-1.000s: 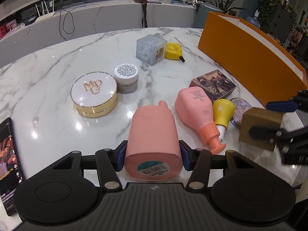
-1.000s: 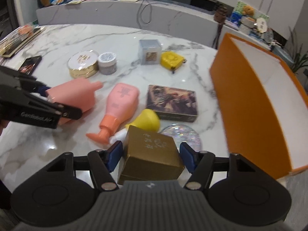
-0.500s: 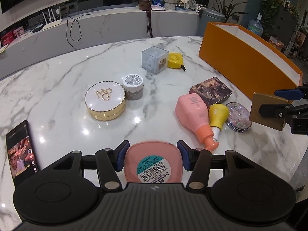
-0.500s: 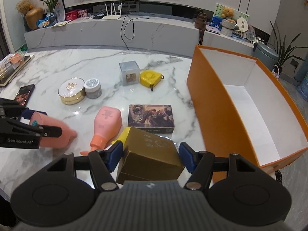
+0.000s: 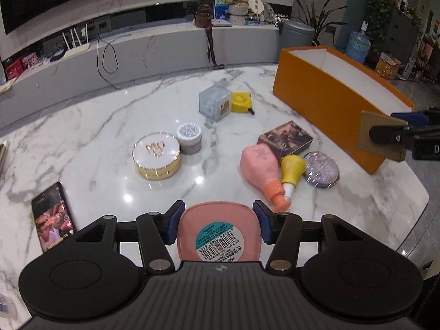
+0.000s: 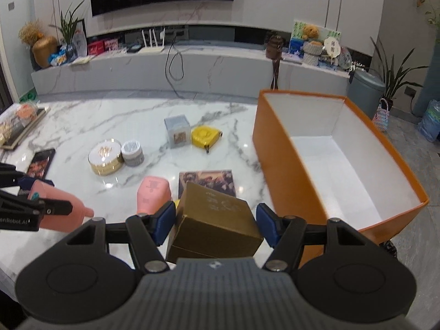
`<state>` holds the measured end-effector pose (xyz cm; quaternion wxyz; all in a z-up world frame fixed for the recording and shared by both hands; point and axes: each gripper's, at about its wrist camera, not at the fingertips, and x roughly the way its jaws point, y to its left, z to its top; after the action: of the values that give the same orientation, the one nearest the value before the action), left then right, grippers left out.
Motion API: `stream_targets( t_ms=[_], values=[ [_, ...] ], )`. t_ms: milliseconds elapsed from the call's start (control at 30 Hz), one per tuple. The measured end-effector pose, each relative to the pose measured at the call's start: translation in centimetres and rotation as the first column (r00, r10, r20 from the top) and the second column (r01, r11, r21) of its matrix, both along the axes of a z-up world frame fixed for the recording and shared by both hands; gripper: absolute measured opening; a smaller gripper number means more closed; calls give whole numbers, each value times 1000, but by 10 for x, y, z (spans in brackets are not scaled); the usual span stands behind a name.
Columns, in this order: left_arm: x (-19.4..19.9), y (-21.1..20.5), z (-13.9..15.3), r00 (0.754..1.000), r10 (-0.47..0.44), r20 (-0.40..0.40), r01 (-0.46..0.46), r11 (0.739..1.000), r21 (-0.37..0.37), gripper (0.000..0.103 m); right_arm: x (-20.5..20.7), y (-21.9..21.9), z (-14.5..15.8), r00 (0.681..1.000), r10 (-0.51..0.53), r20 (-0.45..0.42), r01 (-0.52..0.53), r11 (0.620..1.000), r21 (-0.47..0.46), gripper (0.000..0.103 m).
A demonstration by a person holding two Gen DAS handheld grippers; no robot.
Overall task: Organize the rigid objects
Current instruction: 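Lift the pink bottle and gold box and carry both toward the orange box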
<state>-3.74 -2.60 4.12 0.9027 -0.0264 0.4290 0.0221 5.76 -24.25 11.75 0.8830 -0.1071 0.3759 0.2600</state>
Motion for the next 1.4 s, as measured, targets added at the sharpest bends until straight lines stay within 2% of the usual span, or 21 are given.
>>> stream_targets(
  t_ms=[300, 467, 600, 900, 1133, 1400],
  values=[
    [20, -20, 57, 998, -20, 53, 20, 1000, -3, 62, 14, -24, 47, 997, -20, 68, 15, 997, 72, 64],
    [53, -46, 86, 995, -56, 88, 56, 998, 10, 62, 42, -46, 62, 995, -57, 80, 48, 992, 115, 64],
    [87, -70, 97, 990, -87, 110, 89, 996, -7, 62, 71, -65, 65, 990, -112, 88, 99, 986, 134, 64],
    [170, -132, 88, 977, -195, 90, 196, 980, -9, 62, 125, -102, 40, 976, -217, 28, 213, 971, 105, 64],
    [215, -165, 84, 960, -246, 132, 252, 967, -25, 62, 152, -125, 13, 965, -263, -14, 263, 963, 63, 64],
    [255, -195, 63, 966, -232, 114, 241, 968, -71, 62, 179, -137, -11, 950, -308, -56, 309, 951, 27, 64]
  ],
)
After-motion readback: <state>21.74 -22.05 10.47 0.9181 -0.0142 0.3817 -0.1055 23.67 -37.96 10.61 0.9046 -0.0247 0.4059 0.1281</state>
